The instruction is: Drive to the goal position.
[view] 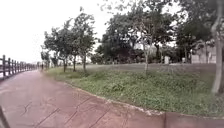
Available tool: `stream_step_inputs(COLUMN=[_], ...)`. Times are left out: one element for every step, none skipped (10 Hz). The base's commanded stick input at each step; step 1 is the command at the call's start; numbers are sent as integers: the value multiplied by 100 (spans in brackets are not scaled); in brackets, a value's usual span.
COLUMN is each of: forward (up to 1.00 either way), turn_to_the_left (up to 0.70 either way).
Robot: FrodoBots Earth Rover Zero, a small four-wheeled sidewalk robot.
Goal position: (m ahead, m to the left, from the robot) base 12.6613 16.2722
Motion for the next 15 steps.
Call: stream_step_inputs(forward=[70, 70, 70, 70, 70, 70, 70, 70, 37, 0, 0, 0, 0, 0, 0], turn_to_the_left=[35, 35, 35, 35, 35, 35, 35, 35, 51, 70, 70, 70, 70, 70, 70])
